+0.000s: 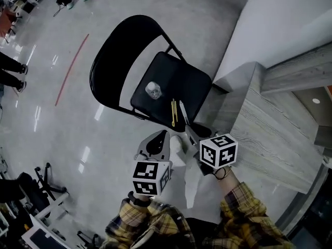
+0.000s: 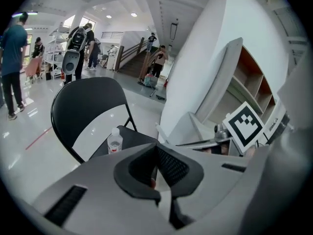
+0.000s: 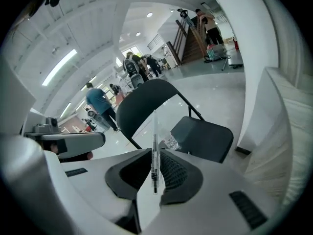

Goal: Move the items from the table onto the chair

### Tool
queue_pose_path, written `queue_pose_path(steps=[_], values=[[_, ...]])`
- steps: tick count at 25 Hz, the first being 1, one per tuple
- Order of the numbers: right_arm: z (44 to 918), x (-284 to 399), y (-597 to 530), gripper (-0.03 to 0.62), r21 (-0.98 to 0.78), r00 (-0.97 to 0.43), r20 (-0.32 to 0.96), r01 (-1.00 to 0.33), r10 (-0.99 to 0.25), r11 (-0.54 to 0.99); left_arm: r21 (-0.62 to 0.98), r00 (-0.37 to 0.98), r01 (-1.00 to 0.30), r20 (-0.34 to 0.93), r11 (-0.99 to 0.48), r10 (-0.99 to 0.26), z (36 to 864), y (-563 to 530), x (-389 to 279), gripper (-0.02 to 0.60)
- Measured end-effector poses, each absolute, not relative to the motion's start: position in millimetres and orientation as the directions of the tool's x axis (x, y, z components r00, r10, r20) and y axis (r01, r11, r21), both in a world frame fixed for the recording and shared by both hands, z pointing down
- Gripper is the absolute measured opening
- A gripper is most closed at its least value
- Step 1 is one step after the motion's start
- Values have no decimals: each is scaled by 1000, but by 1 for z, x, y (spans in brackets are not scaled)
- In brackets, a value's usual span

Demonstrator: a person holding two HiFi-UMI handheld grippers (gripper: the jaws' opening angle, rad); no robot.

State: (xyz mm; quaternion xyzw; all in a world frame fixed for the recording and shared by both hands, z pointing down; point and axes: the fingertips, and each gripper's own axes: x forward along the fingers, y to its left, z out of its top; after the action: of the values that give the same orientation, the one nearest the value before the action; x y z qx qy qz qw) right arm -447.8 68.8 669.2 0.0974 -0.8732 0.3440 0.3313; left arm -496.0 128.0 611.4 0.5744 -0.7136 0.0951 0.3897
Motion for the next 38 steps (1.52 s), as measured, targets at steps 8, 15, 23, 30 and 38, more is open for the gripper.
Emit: queue_pose_path(steps=[8, 15, 23, 30, 38], values=[[780, -472, 52, 66, -477, -644, 765, -547, 18, 688, 349, -5, -855, 734, 383, -680, 695, 140, -529, 3], [870, -476, 34, 66, -390, -523, 852, -655, -17, 648, 374, 20, -823, 771, 428, -636, 767, 133, -542, 3], [940, -470, 30, 66, -331, -407, 913, -694, 30, 640, 380, 44, -795, 814, 473, -580, 813, 143, -533, 3], [971, -463, 38, 66, -286, -323, 944, -689, 71, 666, 376, 60, -792, 832, 481, -552, 835, 144, -530, 3], [976, -457, 53, 67, -290, -284, 950, -638, 131, 713, 381, 48, -775, 830, 503, -555, 834, 151, -530, 3]])
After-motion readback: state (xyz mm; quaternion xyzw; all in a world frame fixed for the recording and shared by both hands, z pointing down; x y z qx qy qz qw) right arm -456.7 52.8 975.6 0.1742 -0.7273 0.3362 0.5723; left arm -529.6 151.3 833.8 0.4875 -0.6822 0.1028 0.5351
